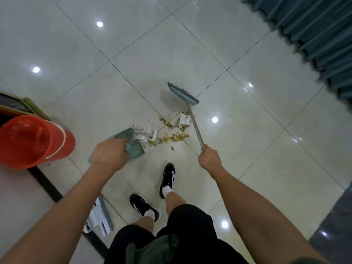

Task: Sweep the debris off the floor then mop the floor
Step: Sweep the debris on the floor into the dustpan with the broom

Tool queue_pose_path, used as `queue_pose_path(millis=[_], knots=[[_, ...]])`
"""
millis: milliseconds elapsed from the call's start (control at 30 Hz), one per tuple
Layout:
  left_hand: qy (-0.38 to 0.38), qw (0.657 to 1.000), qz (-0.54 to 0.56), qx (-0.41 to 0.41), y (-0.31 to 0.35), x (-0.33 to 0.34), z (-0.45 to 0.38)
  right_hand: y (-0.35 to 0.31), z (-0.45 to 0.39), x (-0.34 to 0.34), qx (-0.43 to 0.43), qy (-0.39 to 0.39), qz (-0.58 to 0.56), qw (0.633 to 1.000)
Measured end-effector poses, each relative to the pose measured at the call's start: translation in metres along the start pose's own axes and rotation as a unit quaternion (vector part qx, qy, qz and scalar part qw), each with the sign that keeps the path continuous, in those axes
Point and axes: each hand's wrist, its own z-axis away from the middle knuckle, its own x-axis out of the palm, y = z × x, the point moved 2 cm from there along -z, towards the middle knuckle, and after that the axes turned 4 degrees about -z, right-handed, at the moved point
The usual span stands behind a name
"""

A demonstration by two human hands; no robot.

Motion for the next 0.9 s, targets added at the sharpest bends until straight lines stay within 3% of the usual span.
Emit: queue_pose_path(millis=[300,600,900], knots=[[0.022,1.000,-0.005,0.019,-0.007,0.009,-0.003,-0.006,-0.002,0.014,0.079,-0.061,-0.039,0.994],[0.008,0.998,-0.050,0.036,0.000,0.015,0.008,-0.035,0.065,0.080,0.072,-0.118,-0.068,0.988],[0.035,0.996,0.012,0.075,-0.061,0.053,0.067,-0.070,0.130,0.150,0.068,-0.170,-0.068,0.981]])
